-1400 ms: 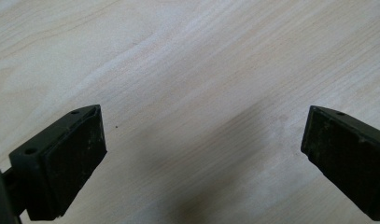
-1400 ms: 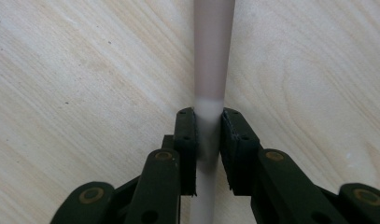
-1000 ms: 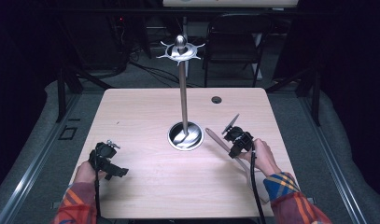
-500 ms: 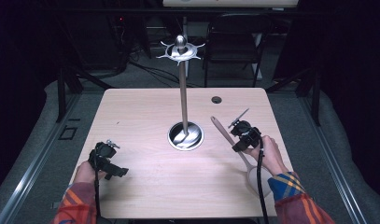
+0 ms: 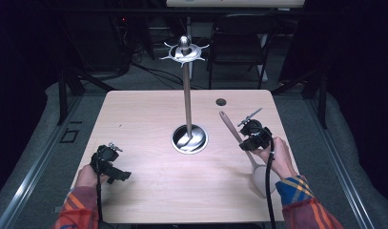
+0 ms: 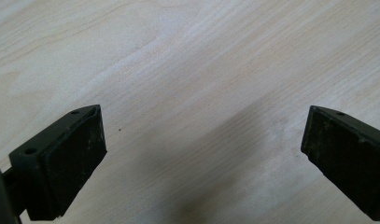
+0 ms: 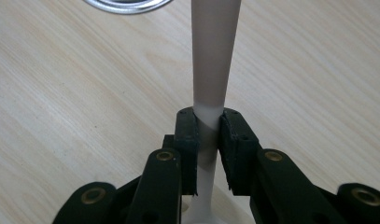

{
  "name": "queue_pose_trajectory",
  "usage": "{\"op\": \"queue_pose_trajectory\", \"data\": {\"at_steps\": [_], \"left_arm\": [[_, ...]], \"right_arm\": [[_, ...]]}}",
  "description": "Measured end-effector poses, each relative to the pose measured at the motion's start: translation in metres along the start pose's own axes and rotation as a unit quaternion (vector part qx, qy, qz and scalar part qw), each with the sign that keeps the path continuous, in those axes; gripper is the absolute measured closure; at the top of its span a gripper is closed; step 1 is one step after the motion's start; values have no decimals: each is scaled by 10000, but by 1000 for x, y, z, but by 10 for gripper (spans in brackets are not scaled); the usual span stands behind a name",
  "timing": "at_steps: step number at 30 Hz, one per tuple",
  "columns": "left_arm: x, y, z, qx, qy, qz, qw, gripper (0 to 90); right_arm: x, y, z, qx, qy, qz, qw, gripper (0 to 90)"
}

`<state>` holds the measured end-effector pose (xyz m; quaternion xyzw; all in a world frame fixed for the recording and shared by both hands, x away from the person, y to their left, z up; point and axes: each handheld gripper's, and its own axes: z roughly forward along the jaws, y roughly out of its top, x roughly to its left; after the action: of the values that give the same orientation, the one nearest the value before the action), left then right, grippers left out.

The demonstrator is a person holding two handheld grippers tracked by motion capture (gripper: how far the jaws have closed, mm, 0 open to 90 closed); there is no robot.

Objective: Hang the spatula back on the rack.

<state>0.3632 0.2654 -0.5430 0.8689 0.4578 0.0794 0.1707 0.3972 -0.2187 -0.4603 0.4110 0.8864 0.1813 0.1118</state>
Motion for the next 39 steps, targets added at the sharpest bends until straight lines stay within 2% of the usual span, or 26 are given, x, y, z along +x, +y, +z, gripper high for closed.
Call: {"op": "queue_pose_trajectory", "data": {"at_steps": [3, 5, 6, 7, 9, 15, 24, 39], "left_arm": [[0, 0, 0, 0, 3, -3, 10000, 0], [0, 0, 0, 0, -1, 3, 10000, 0], [0, 0, 0, 0, -1, 5, 10000, 0], [0, 0, 0, 9, -2, 7, 10000, 0], [0, 0, 0, 14, -3, 6, 10000, 0], [0, 1, 1, 14, -9, -1, 10000, 0], [-1, 1, 2, 18, -5, 18, 10000, 0], [-1, 1, 2, 10, -6, 26, 10000, 0]], "right_arm": [[-1, 0, -4, -63, 11, 33, 10000, 779], [-2, -1, -6, -204, -21, 88, 9998, 779], [-3, -1, -8, -178, -15, 54, 9998, 779], [-3, -2, -10, -285, -45, 83, 9995, 779], [-4, -2, -12, -267, -45, 108, 9996, 779], [-6, -2, -19, -579, -43, 280, 9979, 779], [-2, -1, -25, -733, 66, 187, 9971, 779], [4, 3, -38, -1056, 22, 77, 9944, 779]]}}
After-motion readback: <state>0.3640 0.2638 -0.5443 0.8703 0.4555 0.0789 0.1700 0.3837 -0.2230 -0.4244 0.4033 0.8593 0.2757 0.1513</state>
